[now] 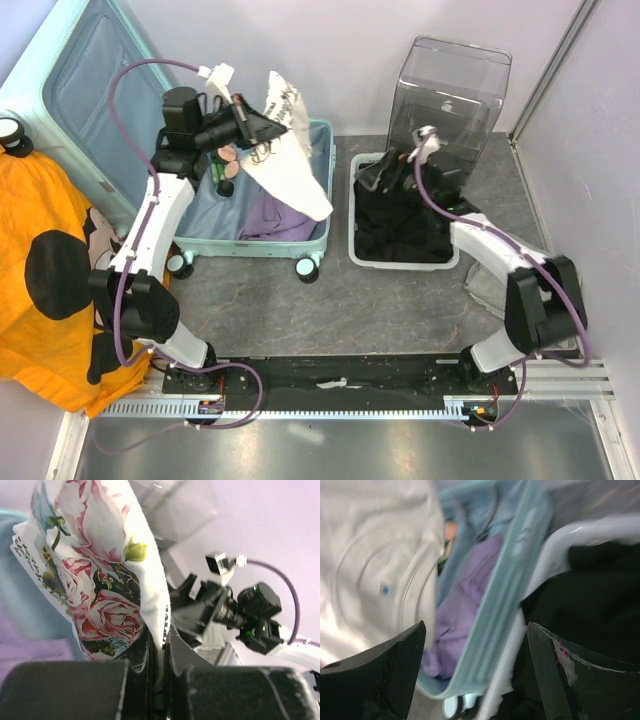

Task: Open, take out, and arrange the luggage
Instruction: Pick up the clothes from the luggage, then place the clothes in the bin.

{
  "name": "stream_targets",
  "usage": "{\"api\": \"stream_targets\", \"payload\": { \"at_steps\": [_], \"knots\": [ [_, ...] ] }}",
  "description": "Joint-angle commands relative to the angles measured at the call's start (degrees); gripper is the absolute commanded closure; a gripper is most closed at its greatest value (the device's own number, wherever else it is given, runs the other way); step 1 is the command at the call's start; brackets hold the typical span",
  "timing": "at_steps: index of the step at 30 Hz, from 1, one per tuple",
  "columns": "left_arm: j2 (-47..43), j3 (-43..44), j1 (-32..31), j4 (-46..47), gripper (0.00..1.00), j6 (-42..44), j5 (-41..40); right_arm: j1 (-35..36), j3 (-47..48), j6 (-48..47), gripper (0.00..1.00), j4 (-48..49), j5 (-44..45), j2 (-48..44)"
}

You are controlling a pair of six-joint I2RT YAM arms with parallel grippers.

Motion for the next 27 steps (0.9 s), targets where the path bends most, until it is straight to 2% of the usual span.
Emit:
{"api": "stream_targets", "payload": {
  "at_steps": [1, 5, 9, 11, 14, 21, 23, 27],
  "knots": [
    [-2.8, 1.0, -6.0, 8.3, 0.99, -5.1, -2.5, -3.1, 1.1, -8.6, 0.1, -8.4, 17.7, -10.9],
    [-1.4, 1.3, -13.1, 12.4, 0.98, -6.6, -5.8, -4.2, 3.2, -15.1, 0.09, -15.7, 33.5, -17.1],
    [2.1, 1.5, -19.8, 18.9, 0.98, -8.7, -9.9, -5.0, 4.5, -18.7, 0.07, -18.6, 40.3, -21.2],
    [6.0, 2.4, -23.5, 24.2, 0.99, -11.8, -10.8, -5.4, 4.4, -18.9, 0.05, -18.6, 40.9, -23.0],
    [13.2, 8.0, -28.5, 27.1, 0.99, -13.8, -12.4, -5.4, 4.5, -18.8, 0.04, -18.6, 40.7, -24.7],
    [29.8, 27.5, -34.6, 29.3, 0.99, -17.2, -13.7, -5.4, 3.6, -19.0, 0.03, -20.8, 39.2, -26.5],
    [32.0, 28.8, -35.2, 30.8, 0.99, -17.8, -14.3, -5.3, 3.2, -19.1, 0.03, -20.9, 38.7, -26.8],
    [32.0, 23.6, -35.0, 32.0, 0.98, -17.5, -16.4, -5.3, 2.7, -19.0, 0.03, -20.9, 37.8, -26.9]
  ]
}}
